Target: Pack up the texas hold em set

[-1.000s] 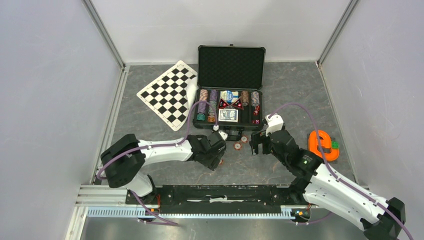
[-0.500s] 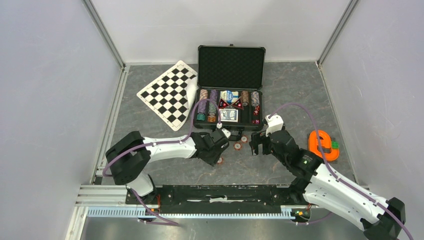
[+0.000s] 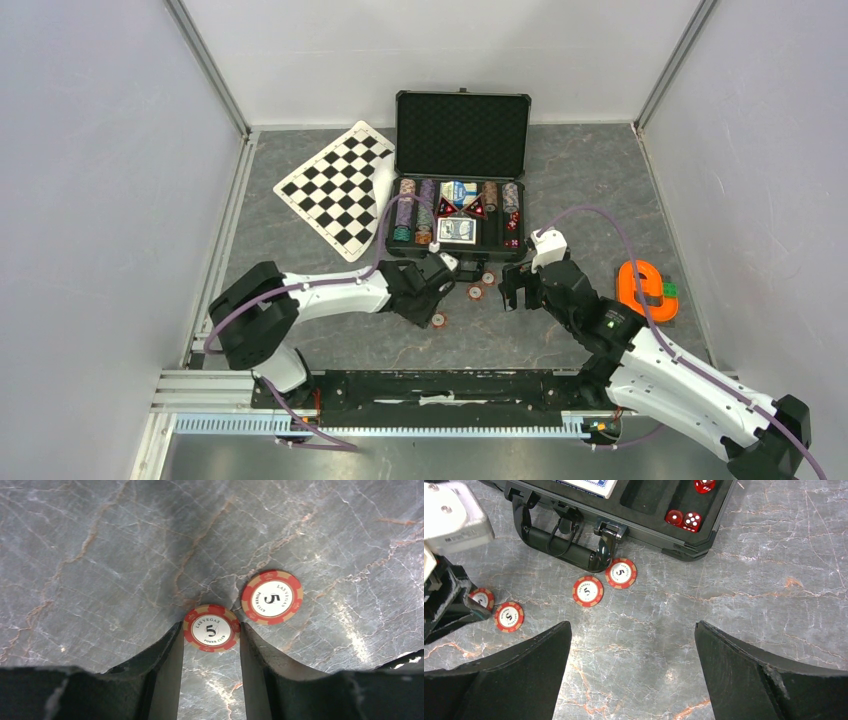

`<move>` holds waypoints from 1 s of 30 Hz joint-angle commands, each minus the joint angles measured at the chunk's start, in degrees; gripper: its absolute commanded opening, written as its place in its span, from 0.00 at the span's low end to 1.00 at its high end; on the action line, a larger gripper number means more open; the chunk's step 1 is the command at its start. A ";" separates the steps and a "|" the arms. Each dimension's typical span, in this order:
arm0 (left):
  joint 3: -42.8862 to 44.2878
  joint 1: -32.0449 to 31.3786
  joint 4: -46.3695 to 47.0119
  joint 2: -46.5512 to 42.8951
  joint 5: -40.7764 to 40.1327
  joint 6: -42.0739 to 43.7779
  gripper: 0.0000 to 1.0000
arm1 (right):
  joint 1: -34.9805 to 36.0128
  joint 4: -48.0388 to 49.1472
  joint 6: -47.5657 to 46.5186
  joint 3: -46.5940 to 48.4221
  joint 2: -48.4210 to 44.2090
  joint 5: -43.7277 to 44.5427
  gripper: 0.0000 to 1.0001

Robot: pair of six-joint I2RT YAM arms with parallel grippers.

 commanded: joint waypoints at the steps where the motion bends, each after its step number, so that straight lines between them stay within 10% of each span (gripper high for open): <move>1: 2.25 1.68 -0.92 -3.29 0.11 -0.99 0.40 | -0.15 0.91 0.52 0.53 -0.48 -0.14 0.99; 30: 23.04 18.33 -1.42 3.35 0.46 6.13 0.37 | -0.14 0.19 -1.01 3.13 0.64 0.20 0.99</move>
